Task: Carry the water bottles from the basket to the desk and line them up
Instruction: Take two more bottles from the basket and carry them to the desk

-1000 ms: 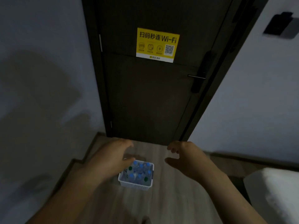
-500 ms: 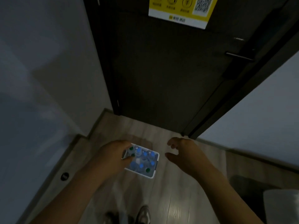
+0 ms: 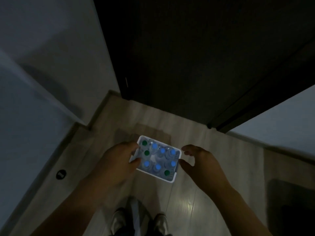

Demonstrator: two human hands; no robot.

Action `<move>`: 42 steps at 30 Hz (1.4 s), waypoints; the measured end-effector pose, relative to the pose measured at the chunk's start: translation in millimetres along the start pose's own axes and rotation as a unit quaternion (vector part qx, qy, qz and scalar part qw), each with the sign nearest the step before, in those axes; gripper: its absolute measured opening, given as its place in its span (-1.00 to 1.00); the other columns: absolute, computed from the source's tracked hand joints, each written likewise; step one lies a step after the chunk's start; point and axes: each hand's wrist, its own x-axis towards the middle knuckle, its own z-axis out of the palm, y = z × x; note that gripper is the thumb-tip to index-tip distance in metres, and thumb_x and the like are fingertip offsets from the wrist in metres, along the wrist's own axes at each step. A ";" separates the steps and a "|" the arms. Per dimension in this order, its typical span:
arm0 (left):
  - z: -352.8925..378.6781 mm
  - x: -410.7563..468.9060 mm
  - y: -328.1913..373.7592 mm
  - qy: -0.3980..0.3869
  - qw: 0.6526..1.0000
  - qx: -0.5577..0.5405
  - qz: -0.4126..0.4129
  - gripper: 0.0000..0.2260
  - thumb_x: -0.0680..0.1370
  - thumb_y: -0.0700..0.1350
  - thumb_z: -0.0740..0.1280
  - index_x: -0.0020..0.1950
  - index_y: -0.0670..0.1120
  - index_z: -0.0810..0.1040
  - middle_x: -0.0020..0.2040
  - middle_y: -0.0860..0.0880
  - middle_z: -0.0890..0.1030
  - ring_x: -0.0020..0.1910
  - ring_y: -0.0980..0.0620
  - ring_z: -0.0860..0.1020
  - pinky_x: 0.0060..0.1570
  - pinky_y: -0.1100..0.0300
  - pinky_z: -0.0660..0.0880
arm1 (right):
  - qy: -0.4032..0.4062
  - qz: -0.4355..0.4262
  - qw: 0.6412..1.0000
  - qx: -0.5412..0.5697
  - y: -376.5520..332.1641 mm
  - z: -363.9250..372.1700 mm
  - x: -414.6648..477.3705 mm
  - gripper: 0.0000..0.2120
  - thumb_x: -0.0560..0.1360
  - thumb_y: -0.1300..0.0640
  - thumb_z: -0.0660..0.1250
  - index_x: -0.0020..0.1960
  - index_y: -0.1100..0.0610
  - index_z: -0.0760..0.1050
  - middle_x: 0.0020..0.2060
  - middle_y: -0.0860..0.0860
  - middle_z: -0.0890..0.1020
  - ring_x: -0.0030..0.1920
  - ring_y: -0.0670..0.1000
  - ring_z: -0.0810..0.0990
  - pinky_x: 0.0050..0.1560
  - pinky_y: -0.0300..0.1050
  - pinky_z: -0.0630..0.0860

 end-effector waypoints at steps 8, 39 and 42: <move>120.0 81.2 -105.8 0.004 0.999 0.029 -0.021 -0.68 0.55 -0.04 0.29 0.27 -0.11 0.49 0.17 -0.08 0.58 0.15 -0.05 0.53 0.14 0.12 0.42 | 0.028 -0.012 0.996 0.078 64.4 146.4 97.5 -0.67 0.48 0.08 0.40 0.23 0.11 0.51 0.08 0.01 0.62 0.04 -0.05 0.59 0.10 -0.15 0.53; 301.3 237.6 -276.3 0.157 0.983 -0.069 0.070 -0.77 0.51 -0.11 0.37 0.15 -0.11 0.53 0.01 0.01 0.57 0.00 0.08 0.54 -0.03 0.27 0.48 | 0.090 -0.171 0.980 0.055 168.2 376.6 250.7 -0.62 0.48 0.06 0.38 0.28 0.06 0.46 0.07 -0.09 0.56 0.05 -0.15 0.52 0.05 -0.35 0.46; 305.3 234.7 -283.2 0.155 0.982 -0.093 0.057 -0.78 0.50 -0.11 0.38 0.14 -0.09 0.54 -0.03 0.03 0.57 -0.06 0.13 0.55 -0.02 0.24 0.51 | 0.077 -0.172 0.980 0.067 161.1 383.4 256.2 -0.58 0.47 0.05 0.40 0.30 0.08 0.44 0.09 -0.07 0.56 0.07 -0.12 0.54 0.15 -0.21 0.50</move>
